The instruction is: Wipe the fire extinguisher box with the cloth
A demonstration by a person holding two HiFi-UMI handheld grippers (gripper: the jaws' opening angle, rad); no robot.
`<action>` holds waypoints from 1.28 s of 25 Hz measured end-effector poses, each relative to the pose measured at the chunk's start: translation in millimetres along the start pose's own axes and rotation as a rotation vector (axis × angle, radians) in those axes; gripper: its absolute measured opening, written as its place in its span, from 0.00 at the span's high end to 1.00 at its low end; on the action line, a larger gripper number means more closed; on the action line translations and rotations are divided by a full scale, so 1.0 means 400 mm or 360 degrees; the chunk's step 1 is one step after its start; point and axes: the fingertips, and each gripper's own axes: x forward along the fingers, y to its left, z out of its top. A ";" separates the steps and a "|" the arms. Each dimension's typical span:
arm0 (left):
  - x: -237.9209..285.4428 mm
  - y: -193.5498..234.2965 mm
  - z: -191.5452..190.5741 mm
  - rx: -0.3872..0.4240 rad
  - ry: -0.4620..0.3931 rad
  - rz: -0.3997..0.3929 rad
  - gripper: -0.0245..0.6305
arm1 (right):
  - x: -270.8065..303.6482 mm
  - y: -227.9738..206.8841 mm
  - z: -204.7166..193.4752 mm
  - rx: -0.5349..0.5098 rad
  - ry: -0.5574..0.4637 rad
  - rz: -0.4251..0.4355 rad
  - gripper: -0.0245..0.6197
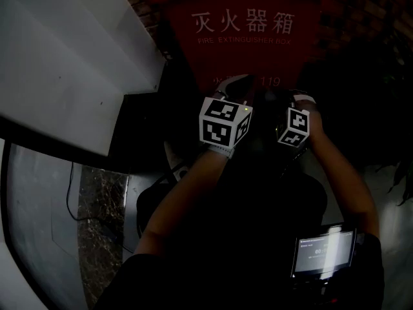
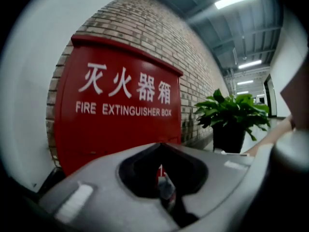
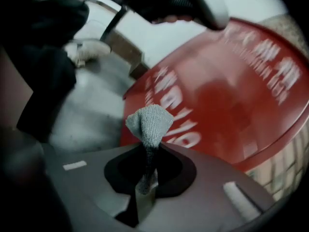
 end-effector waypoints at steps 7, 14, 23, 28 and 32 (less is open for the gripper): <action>-0.149 0.072 0.280 0.0109 -0.0111 0.0050 0.96 | -0.284 -0.260 0.236 -0.0162 -0.0194 -0.0232 0.92; -0.254 0.094 0.559 0.0289 -0.0267 0.0071 0.96 | -0.497 -0.515 0.459 -0.0051 -0.0395 -0.0274 0.92; -0.266 0.234 0.777 0.0455 -0.0222 0.0189 0.96 | -0.560 -0.846 0.587 -0.0184 -0.0320 -0.0480 0.92; -0.238 0.350 0.819 0.0495 -0.0177 0.0292 0.96 | -0.464 -0.935 0.629 -0.0238 -0.0228 -0.0476 0.92; -0.207 0.435 0.798 0.0477 -0.0081 0.0291 0.96 | -0.362 -0.976 0.680 -0.0346 -0.0193 -0.0467 0.92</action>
